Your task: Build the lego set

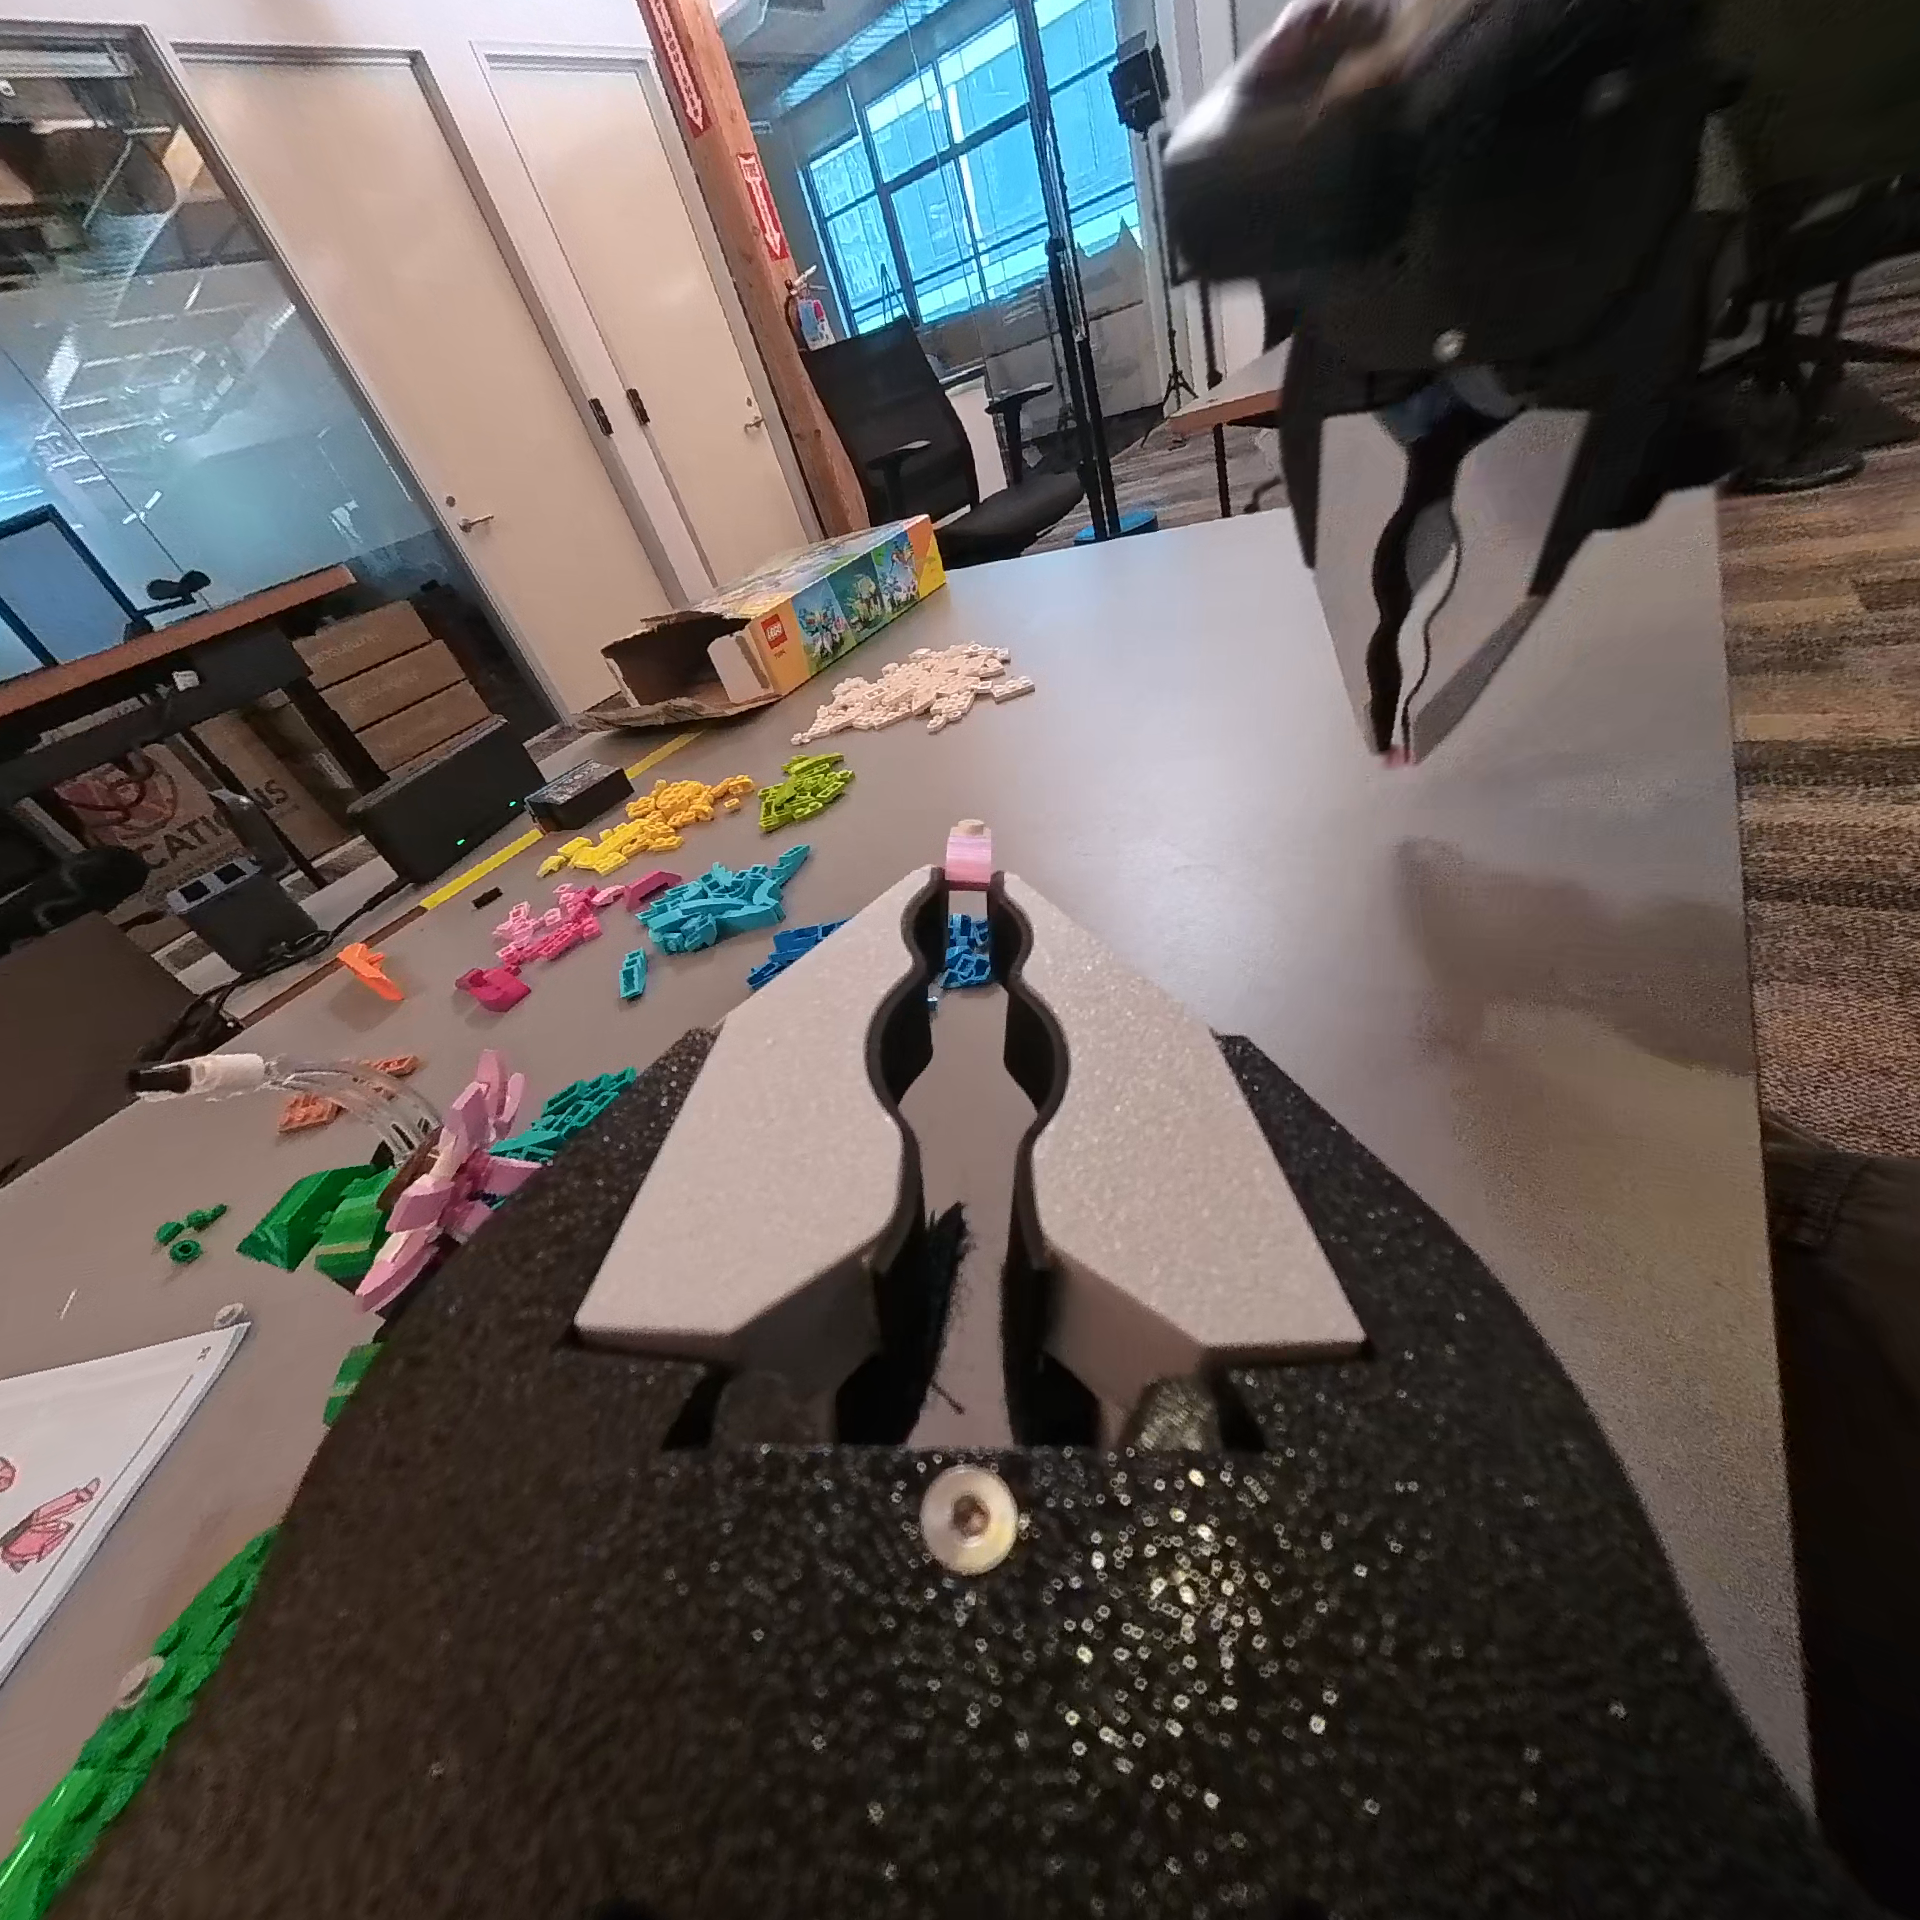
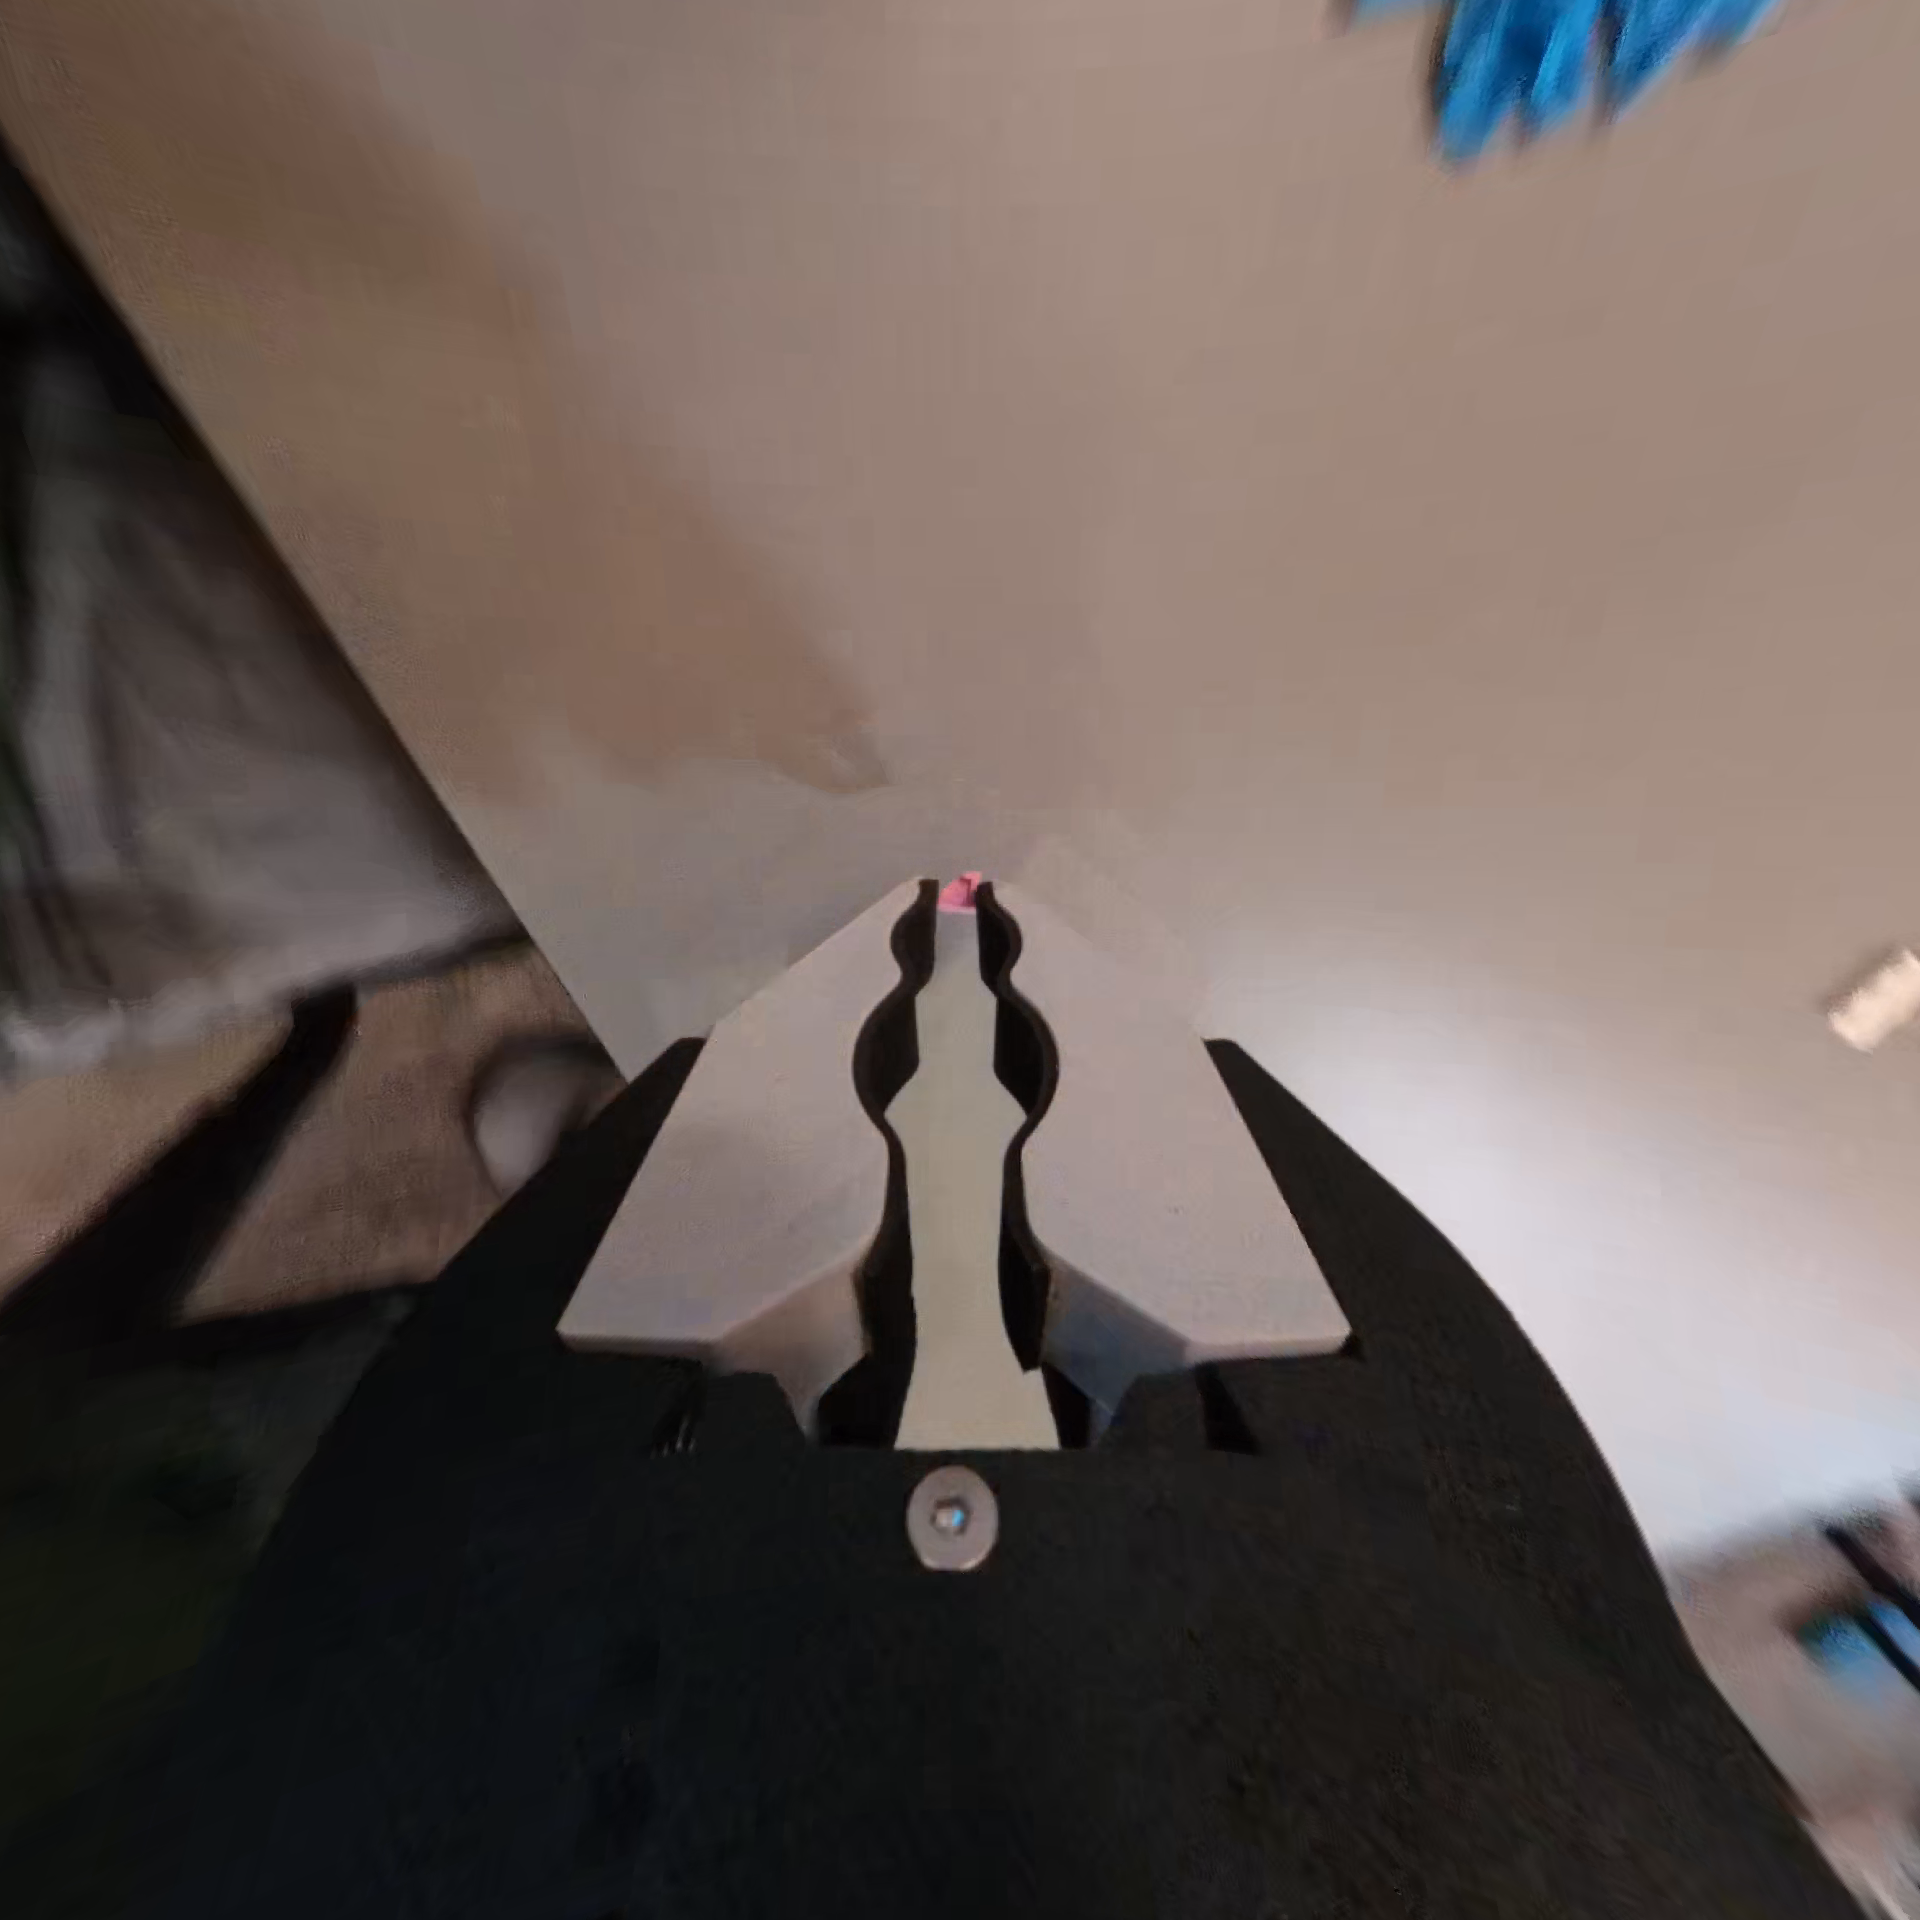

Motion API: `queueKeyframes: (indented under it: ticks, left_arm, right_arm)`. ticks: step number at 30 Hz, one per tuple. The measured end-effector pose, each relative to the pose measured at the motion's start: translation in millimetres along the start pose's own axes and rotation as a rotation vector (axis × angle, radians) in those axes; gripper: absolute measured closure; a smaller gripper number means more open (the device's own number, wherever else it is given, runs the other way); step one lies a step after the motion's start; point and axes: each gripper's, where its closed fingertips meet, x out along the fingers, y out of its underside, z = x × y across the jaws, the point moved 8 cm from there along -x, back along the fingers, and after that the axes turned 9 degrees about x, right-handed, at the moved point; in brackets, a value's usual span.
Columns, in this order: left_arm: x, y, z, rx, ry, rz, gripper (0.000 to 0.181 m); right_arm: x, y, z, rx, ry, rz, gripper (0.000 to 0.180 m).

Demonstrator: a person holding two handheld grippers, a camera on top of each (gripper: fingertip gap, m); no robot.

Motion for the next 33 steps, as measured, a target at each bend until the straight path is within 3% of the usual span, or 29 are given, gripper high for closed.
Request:
queueKeyframes:
  ticks: [1, 3, 6, 13, 17, 22, 26, 33]
  left_arm:
    - [0, 0, 0, -0.002, 0.000, -0.001, 0.176]
    - [-1, 0, 1, -0.007, -0.004, -0.005, 0.176]
    - [-2, 0, 2, -0.021, -0.013, -0.014, 0.176]
    - [-2, -1, 1, -0.019, -0.006, -0.014, 0.176]
    - [-2, -1, 1, -0.019, -0.001, -0.016, 0.176]
    - [-1, -1, 0, -0.017, 0.003, -0.015, 0.176]
    - [0, -2, -1, -0.012, 0.013, -0.018, 0.176]
    - [1, -4, -5, -0.001, 0.049, -0.035, 0.176]
  right_arm:
    - [1, 2, -5, -0.025, 0.012, 0.133, 0.174]
    - [4, 2, -12, -0.089, 0.030, 0.345, 0.174]
    - [14, -5, -15, -0.205, 0.039, 0.500, 0.174]
    - [27, -25, -6, -0.312, 0.084, 0.442, 0.172]
    - [12, -23, -9, -0.199, 0.102, 0.214, 0.156]
    - [-11, 18, -21, 0.130, -0.022, -0.214, 0.157]
    - [0, 46, -17, 0.277, -0.092, -0.481, 0.160]
    - [32, 60, -12, 0.464, -0.120, -0.715, 0.162]
